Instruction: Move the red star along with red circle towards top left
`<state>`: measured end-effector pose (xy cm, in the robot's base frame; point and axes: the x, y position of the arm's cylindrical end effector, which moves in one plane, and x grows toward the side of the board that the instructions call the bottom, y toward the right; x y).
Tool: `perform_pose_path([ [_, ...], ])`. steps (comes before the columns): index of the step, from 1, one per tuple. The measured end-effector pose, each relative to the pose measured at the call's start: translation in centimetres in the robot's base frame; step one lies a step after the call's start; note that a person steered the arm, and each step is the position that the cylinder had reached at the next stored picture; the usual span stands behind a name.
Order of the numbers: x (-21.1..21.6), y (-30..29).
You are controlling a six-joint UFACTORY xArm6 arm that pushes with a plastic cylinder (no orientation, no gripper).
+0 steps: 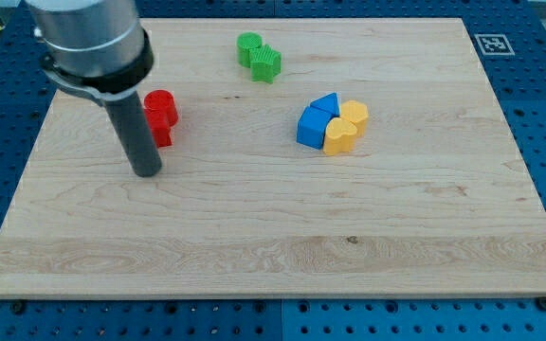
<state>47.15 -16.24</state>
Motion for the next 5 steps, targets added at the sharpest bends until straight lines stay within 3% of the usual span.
perform_pose_path([
  [4,-1.5,0.4],
  [5,-4.0,0.6],
])
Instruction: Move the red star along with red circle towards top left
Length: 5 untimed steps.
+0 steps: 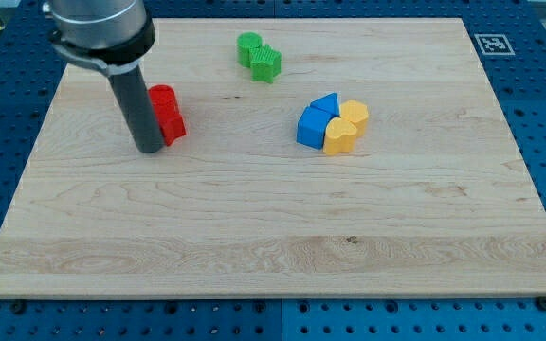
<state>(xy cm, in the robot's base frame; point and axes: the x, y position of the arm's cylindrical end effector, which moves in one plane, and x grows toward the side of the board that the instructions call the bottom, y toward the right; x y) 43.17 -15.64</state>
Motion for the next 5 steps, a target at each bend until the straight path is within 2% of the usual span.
perform_pose_path([
  [1,-2.3,-0.1],
  [2,-2.3,0.4],
  [3,-0.1,6.0],
  [4,-0.2,11.0],
  [5,-3.4,10.5],
])
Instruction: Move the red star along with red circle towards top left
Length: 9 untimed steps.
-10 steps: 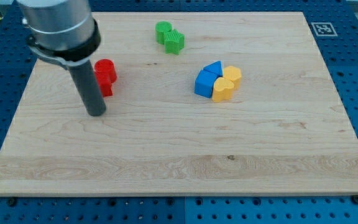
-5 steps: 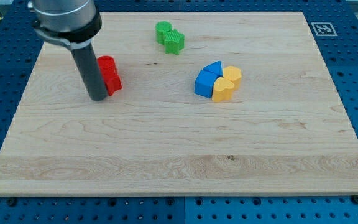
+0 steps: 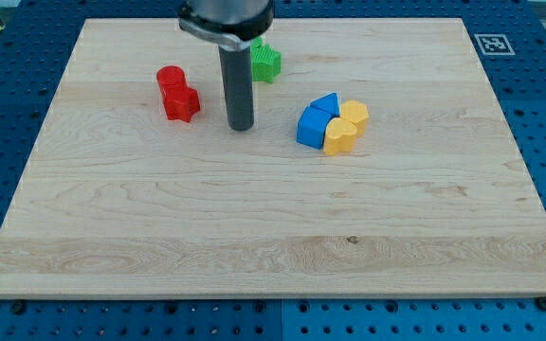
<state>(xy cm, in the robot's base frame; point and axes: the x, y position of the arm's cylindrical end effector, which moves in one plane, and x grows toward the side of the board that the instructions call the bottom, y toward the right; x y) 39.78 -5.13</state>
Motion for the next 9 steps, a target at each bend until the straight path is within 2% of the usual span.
perform_pose_path([
  [1,-1.7,-2.3],
  [3,0.7,-3.4],
  [5,-5.2,-8.1],
  [7,-8.2,-10.3],
  [9,-2.5,-6.1],
])
